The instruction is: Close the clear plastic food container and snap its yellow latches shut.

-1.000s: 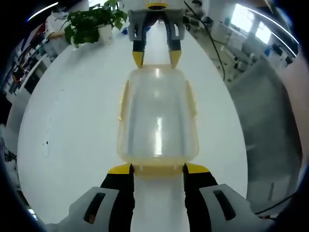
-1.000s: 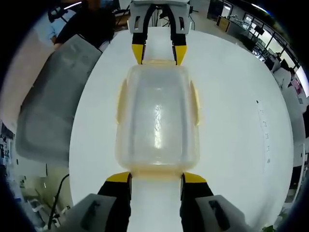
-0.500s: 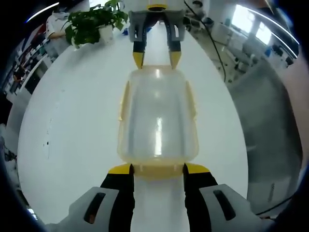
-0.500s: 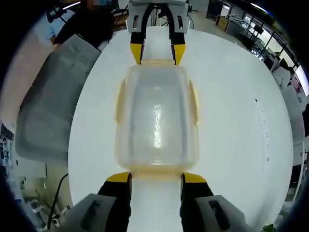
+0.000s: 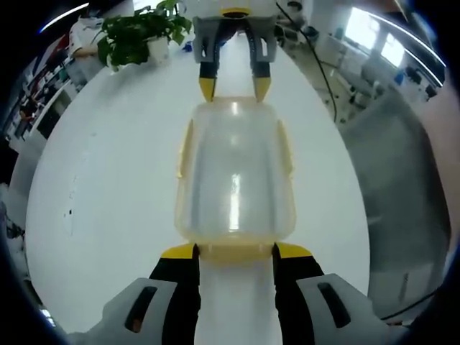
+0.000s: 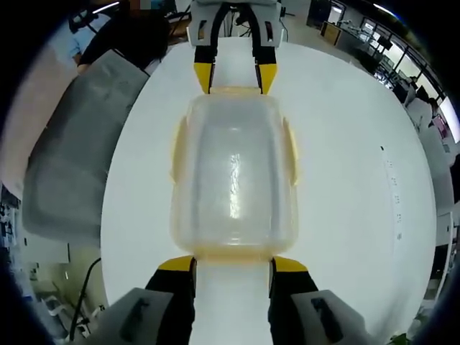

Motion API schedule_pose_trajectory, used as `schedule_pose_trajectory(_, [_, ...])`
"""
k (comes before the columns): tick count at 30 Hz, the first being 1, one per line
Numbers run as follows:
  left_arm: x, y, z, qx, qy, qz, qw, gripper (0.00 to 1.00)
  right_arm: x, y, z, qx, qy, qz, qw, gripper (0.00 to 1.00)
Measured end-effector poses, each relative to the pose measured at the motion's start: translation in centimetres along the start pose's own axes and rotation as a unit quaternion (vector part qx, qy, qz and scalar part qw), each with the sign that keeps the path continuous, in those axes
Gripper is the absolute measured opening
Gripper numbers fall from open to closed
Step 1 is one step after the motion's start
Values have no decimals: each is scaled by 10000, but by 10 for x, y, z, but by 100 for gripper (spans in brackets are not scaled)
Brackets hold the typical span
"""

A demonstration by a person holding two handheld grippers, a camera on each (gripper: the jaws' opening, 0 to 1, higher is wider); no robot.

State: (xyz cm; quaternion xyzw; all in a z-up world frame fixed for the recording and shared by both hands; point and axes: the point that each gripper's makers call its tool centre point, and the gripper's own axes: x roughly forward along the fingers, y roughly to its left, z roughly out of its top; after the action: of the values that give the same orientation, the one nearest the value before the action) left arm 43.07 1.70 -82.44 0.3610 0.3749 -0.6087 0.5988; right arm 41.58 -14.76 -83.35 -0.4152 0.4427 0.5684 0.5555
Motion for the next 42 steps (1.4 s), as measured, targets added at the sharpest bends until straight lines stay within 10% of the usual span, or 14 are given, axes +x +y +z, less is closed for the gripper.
schedule_pose_trajectory(26, [-18,6,-3,-988,-526,303,9933,43,-16,-14,-17,993,-244,-571,9931,44])
schedule_pose_trajectory(42, [-31,9,11,-1749,-1203,709,9746,45,-28,-10,-12,2258,-843,-712,9679,47])
